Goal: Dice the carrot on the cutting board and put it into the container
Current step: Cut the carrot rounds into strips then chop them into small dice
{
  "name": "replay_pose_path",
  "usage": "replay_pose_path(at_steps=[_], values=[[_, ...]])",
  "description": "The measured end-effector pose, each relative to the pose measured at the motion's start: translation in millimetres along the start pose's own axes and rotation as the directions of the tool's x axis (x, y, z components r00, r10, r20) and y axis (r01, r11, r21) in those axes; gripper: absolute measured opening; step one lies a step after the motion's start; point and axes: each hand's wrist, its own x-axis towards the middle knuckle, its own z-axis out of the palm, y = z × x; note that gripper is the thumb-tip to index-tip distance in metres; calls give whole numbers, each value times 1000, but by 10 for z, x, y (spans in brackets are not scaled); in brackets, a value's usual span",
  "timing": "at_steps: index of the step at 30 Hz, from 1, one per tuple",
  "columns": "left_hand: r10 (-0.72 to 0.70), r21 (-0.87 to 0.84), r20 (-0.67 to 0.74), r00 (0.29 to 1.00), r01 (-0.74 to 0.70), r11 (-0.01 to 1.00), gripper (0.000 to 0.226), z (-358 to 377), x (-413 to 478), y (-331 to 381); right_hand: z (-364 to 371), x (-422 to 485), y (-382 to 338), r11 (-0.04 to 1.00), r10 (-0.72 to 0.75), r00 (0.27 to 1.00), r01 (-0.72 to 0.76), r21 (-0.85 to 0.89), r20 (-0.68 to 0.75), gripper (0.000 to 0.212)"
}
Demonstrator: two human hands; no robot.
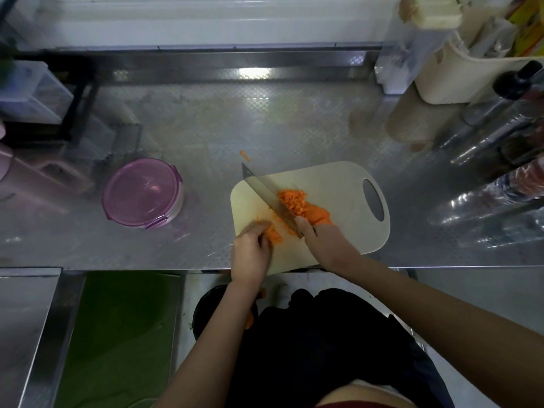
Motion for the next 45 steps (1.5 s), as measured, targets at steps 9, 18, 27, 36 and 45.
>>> replay_pose_path(at_steps=[9,18,27,36,45], values=[[58,107,36,998,-62,992,52,9,-89,-97,97,-76,17,997,78,992,-76,-24,99,55],[-3,23,-14,1000,4,1000,38,22,-117,-94,176,-125,25,998,16,996,-10,-65,91,44],[13,100,23,1000,-15,995,19,35,-79,-115,307,-186,51,983,67,995,-52,-177,79,62],[24,102,17,1000,-25,994,17,12,-72,-83,476,-103,167,959,78,997,-70,-274,20,64],[49,109,33,998,-53,993,13,0,-76,-97,408,62,53,989,76,997,-74,-130,11,63]])
